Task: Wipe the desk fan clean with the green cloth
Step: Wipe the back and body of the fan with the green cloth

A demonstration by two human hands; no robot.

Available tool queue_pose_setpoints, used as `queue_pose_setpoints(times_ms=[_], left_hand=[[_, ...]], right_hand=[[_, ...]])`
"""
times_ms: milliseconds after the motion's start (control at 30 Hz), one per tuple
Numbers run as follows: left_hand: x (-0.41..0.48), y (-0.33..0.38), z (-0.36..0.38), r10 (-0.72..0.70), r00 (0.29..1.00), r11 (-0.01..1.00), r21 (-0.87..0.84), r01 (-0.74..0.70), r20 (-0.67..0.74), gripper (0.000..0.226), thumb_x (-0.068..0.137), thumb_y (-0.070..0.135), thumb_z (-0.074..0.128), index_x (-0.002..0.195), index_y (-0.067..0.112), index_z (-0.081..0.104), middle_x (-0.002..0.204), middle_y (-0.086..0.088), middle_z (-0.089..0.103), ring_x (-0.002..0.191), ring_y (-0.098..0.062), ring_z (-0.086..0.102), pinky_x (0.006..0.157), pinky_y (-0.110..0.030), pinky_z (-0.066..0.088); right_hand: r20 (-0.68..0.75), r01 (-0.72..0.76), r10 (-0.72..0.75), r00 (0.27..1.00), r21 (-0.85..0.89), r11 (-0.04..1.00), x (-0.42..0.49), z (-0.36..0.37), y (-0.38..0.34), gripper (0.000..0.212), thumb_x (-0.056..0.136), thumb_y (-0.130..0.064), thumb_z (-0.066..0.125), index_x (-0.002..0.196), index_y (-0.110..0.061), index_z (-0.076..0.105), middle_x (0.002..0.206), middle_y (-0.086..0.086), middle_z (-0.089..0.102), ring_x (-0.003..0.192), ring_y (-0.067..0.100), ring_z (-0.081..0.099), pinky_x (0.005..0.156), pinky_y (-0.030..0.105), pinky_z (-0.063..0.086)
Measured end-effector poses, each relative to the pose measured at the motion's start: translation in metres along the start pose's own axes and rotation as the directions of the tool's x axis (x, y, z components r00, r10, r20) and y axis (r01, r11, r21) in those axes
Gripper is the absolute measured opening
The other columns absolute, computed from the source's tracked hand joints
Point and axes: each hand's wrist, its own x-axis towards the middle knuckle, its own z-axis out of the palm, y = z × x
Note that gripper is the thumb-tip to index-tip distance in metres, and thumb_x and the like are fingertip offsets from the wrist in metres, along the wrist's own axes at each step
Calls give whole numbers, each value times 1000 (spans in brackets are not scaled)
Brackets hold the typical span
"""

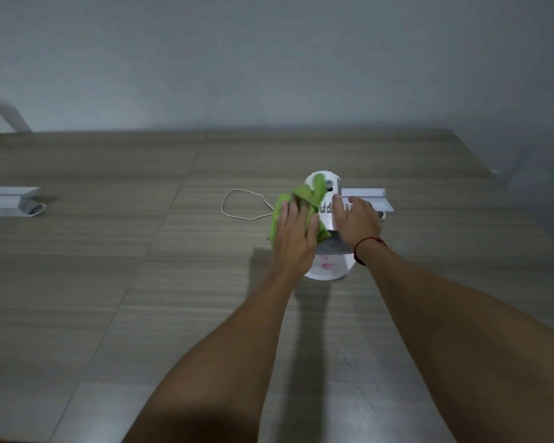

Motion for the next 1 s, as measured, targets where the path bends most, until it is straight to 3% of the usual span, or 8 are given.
queue_pose_setpoints(times_ms=[200, 367, 533, 600, 700, 833, 933, 1000], left_hand=[[18, -17, -6, -224, 974, 938, -265, 224, 28, 62, 96, 47, 22, 148, 13, 33, 159, -12, 26, 149, -24, 19, 123, -41, 15], [31, -40, 3, -572, 791, 609, -534, 586, 216, 68, 87, 64, 26, 128, 20, 57, 130, -10, 61, 122, -28, 55, 111, -43, 38], [22, -55, 15, -649, 652, 316, -641, 700, 392, 68, 92, 65, 24, 119, 19, 65, 119, -12, 69, 107, -32, 65, 90, -48, 52], [21, -43, 8, -680, 654, 364, -621, 694, 332, 58, 98, 53, 25, 123, 16, 61, 123, -12, 65, 110, -30, 61, 94, -44, 49], [23, -25, -3, -663, 740, 611, -493, 620, 109, 51, 102, 39, 25, 130, 8, 54, 135, -18, 55, 125, -33, 50, 102, -35, 38], [22, -13, -7, -305, 945, 897, -367, 245, -115, 47, 101, 37, 28, 131, 12, 53, 130, -12, 60, 122, -29, 54, 102, -34, 40], [33, -33, -2, -386, 922, 851, -382, 360, 8, 49, 101, 38, 26, 132, 12, 54, 131, -13, 59, 122, -30, 54, 102, -34, 39], [43, -61, 7, -620, 757, 637, -430, 639, 207, 60, 94, 55, 28, 126, 15, 60, 130, -16, 60, 118, -33, 56, 104, -41, 42]], right_hand=[[29, 33, -33, 999, 9, 999, -1, -1, 3, 65, 94, -54, 36, 141, -10, 42, 146, 16, 44, 136, 35, 37, 113, 47, 31], [18, 51, -51, 999, 9, 999, 10, 1, 12, 69, 88, -60, 31, 135, -12, 49, 139, 13, 53, 130, 32, 44, 108, 46, 36], [-51, 63, -61, 997, 24, 998, 8, 1, 19, 59, 95, -51, 34, 135, -11, 50, 138, 12, 53, 129, 29, 46, 109, 46, 38], [-88, 45, -41, 995, 42, 998, 6, 0, 18, 57, 94, -50, 35, 133, -11, 52, 135, 13, 55, 126, 29, 48, 106, 48, 40], [-85, 9, -3, 996, 68, 998, 7, 1, 7, 64, 87, -56, 33, 127, -12, 58, 129, 13, 60, 121, 32, 53, 103, 48, 43], [-75, -2, 8, 997, 80, 997, 5, 3, -2, 71, 81, -60, 30, 122, -12, 62, 125, 13, 63, 119, 34, 54, 102, 46, 44], [-75, 14, -8, 997, 79, 997, 5, 1, 2, 71, 81, -62, 30, 120, -12, 63, 123, 13, 64, 119, 34, 54, 102, 47, 44], [-80, 32, -26, 996, 77, 997, 8, 2, 8, 63, 87, -56, 34, 124, -11, 60, 128, 12, 62, 121, 31, 53, 103, 47, 43]])
